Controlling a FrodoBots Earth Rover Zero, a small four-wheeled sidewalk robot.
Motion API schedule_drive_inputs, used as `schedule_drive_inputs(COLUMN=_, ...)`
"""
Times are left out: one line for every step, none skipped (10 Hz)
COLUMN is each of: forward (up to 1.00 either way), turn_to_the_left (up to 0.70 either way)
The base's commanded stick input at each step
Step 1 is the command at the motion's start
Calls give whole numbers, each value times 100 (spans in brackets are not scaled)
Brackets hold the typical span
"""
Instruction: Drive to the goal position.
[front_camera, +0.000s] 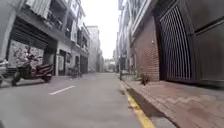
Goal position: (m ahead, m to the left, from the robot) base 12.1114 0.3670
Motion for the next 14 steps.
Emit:
schedule_drive_inputs(forward=46, turn_to_the_left=0)
schedule_drive_inputs(forward=46, turn_to_the_left=0)
schedule_drive_inputs(forward=46, turn_to_the_left=0)
schedule_drive_inputs(forward=46, turn_to_the_left=0)
schedule_drive_inputs(forward=46, turn_to_the_left=0)
schedule_drive_inputs(forward=46, turn_to_the_left=0)
schedule_drive_inputs(forward=46, turn_to_the_left=0)
schedule_drive_inputs(forward=46, turn_to_the_left=0)
schedule_drive_inputs(forward=46, turn_to_the_left=0)
schedule_drive_inputs(forward=46, turn_to_the_left=0)
schedule_drive_inputs(forward=46, turn_to_the_left=0)
schedule_drive_inputs(forward=46, turn_to_the_left=0)
schedule_drive_inputs(forward=46, turn_to_the_left=0)
schedule_drive_inputs(forward=46, turn_to_the_left=0)
